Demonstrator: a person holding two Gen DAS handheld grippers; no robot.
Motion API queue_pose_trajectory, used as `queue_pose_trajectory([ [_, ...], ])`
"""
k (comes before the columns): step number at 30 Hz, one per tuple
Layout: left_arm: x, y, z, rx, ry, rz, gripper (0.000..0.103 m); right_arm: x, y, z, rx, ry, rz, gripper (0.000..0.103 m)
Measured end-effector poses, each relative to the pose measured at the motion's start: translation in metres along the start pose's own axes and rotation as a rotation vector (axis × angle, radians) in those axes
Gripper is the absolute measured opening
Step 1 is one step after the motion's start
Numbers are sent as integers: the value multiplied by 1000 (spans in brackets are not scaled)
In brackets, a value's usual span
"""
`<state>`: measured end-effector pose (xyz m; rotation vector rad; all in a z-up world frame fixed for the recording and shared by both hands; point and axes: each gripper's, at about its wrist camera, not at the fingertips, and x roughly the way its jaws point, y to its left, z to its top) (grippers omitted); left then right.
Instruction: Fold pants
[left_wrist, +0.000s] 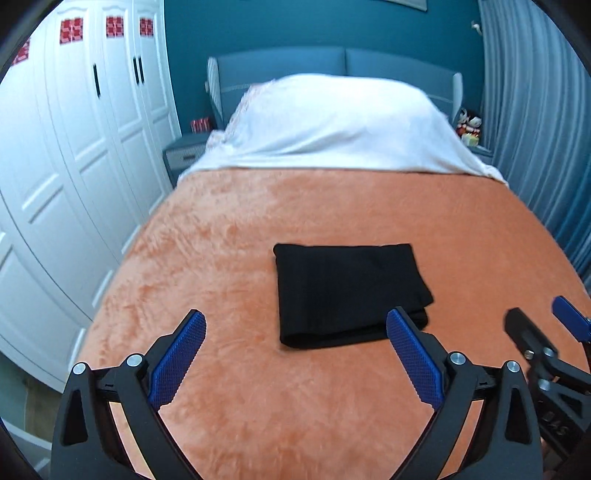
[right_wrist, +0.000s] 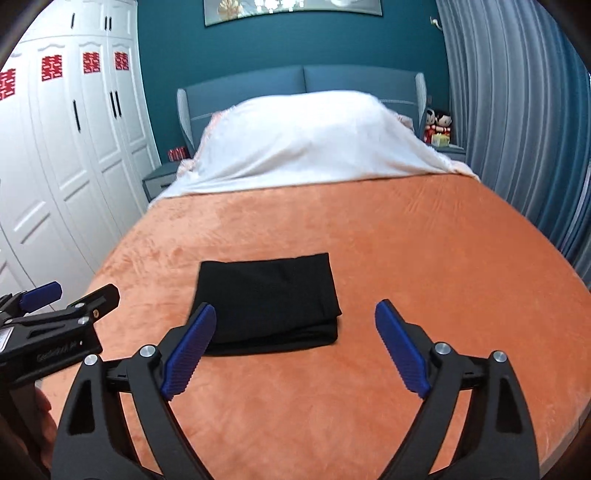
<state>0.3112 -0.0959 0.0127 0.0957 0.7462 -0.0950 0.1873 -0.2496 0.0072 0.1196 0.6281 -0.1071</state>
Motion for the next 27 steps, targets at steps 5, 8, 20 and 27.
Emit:
queue_pose_trajectory([
  [5,-54,-6,-22,20,-26,20,97,-50,6,-13,-2,-22,0,94],
  [8,-66,-4,-38,28,-20,14,97,-69,4,-24,9,-14,0,95],
  [20,-93,0,-80,44,28,33,98,-97,-2,-59,43,29,-25,95],
  [27,-110,6,-101,41,41,43,98,-114,0,-76,42,45,-34,95],
])
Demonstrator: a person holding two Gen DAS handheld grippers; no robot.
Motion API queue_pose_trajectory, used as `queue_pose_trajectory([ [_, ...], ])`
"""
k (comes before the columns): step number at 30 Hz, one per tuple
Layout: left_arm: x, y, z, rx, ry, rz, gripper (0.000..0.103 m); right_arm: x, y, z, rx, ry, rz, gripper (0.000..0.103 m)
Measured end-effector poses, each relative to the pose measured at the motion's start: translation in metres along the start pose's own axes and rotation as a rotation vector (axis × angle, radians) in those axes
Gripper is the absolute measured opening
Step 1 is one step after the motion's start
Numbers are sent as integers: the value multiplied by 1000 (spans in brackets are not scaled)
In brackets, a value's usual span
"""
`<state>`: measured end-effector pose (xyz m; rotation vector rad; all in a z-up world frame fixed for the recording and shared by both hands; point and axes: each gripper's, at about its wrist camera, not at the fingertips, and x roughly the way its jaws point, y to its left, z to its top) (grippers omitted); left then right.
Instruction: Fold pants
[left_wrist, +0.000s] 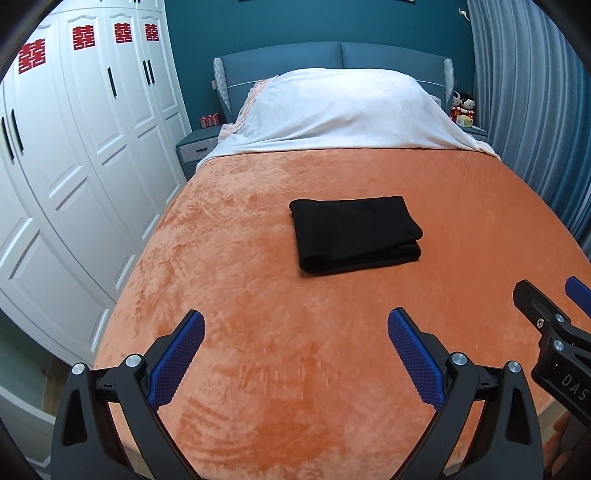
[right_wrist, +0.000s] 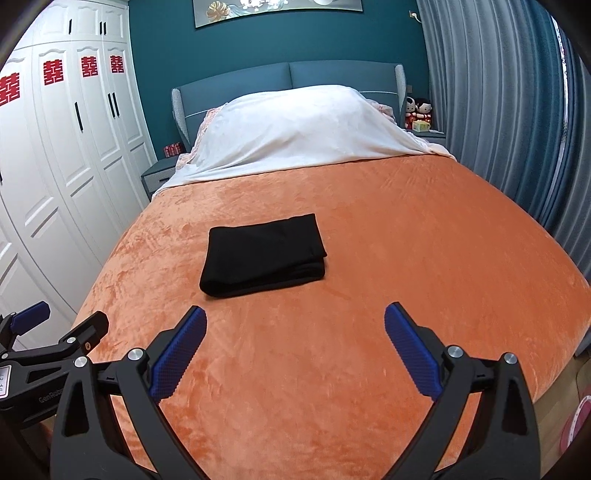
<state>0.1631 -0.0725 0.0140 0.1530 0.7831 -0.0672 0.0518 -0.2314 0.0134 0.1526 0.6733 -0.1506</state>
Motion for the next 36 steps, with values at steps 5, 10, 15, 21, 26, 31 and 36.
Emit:
queue_pose_trajectory([
  [5,-15,3,-17,0,6,3,98,-16,9,-17,-41,3,-17,96],
  [10,-28,7,-26,-2,-5,-3,98,-32,15,-30,-56,2,-13,98],
  [15,-36,14,-32,-22,-25,-51,98,-44,21,-38,-69,-8,-16,98],
  [21,-36,20,-35,-34,-22,-32,98,-48,24,-39,-87,-17,-30,98],
  [26,-42,25,-34,-50,-43,-9,98,-53,28,-38,-94,-29,-35,98],
  [31,-50,27,-33,-45,-62,13,98,-55,29,-39,-95,-31,-30,98],
  [36,-63,25,-31,-30,-96,40,98,-62,28,-37,-97,-44,-27,98],
])
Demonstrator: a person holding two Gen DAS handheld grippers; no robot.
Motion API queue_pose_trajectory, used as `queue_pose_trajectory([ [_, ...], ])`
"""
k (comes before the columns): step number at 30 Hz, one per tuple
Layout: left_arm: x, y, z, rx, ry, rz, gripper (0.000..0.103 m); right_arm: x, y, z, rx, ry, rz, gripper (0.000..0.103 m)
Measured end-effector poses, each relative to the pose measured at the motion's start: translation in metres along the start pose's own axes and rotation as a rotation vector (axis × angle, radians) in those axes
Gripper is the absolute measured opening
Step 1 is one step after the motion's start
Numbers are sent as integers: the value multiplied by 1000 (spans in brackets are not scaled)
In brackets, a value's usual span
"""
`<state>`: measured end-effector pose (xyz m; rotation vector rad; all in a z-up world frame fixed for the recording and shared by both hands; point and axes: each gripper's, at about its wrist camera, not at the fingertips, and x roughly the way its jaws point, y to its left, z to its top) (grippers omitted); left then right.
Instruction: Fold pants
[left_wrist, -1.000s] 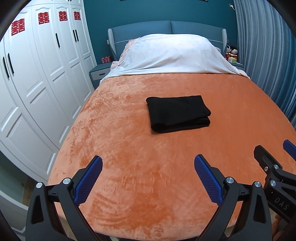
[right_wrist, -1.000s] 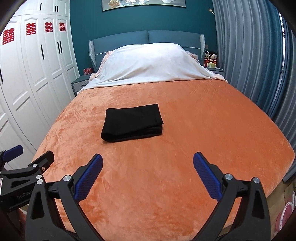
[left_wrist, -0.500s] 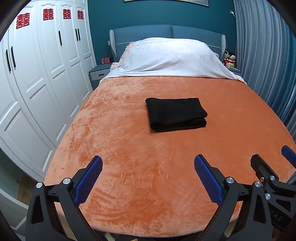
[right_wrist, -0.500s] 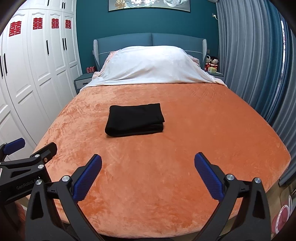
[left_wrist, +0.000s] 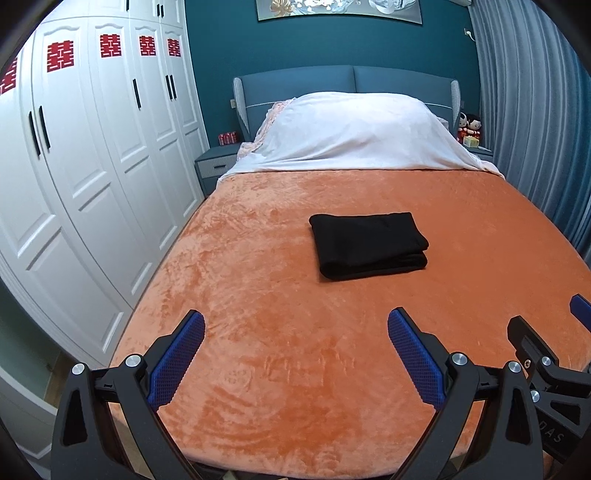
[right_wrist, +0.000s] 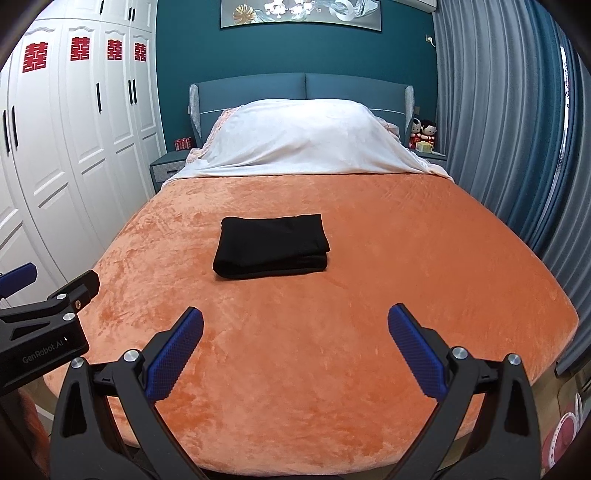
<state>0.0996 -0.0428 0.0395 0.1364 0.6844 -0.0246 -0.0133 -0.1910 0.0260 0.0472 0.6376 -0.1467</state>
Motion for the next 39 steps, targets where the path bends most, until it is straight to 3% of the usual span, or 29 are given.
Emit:
queue_pose_trajectory([
  [8,-10,0,1,-7,-14,0,98,-9,-3,1,0,-12,0,98],
  [14,1,3,0,-50,41,-98,98,-10,-2,1,-1,-12,-3,98],
  [24,15,-9,-8,22,66,-55,98,-7,-4,1,1,6,-1,98],
  [37,6,-14,-12,37,44,-10,98,-7,-6,-1,4,9,-6,98],
  [39,7,-13,-11,28,70,-17,98,-9,-6,-1,3,6,-8,98],
])
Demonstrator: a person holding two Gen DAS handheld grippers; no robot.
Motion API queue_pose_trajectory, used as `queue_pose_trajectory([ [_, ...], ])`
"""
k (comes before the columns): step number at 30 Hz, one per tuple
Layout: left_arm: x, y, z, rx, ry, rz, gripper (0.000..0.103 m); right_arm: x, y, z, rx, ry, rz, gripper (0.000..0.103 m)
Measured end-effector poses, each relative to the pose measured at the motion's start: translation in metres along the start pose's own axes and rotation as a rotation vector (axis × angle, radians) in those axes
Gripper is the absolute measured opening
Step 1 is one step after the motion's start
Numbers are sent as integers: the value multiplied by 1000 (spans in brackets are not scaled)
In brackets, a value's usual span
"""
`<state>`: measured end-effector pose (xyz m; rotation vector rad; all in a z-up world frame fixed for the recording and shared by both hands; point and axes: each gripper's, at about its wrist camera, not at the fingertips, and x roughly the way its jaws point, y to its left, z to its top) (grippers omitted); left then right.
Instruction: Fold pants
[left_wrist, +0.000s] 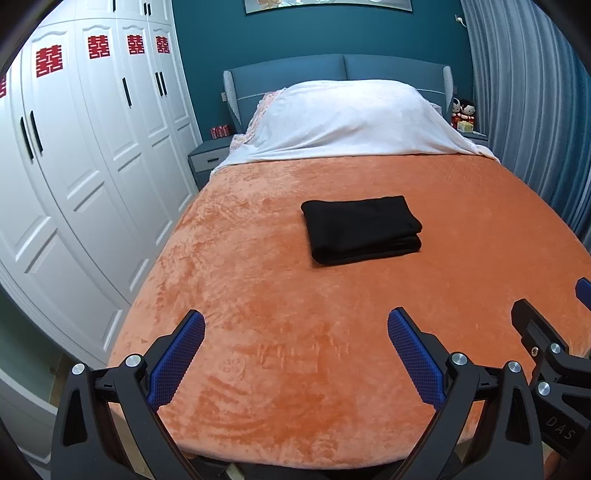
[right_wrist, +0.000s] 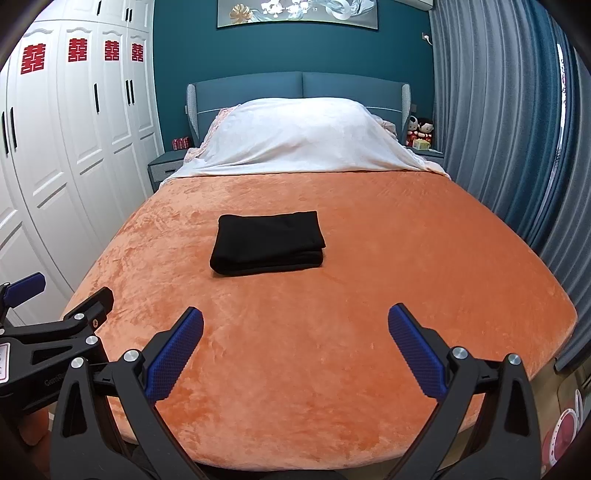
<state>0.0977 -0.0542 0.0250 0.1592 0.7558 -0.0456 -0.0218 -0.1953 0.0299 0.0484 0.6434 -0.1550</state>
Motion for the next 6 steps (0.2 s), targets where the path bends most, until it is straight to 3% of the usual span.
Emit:
queue_pose_trajectory([
  [6,0,4,-1,-34,33,-30,98,-5,-4,1,11,-10,-6,98],
])
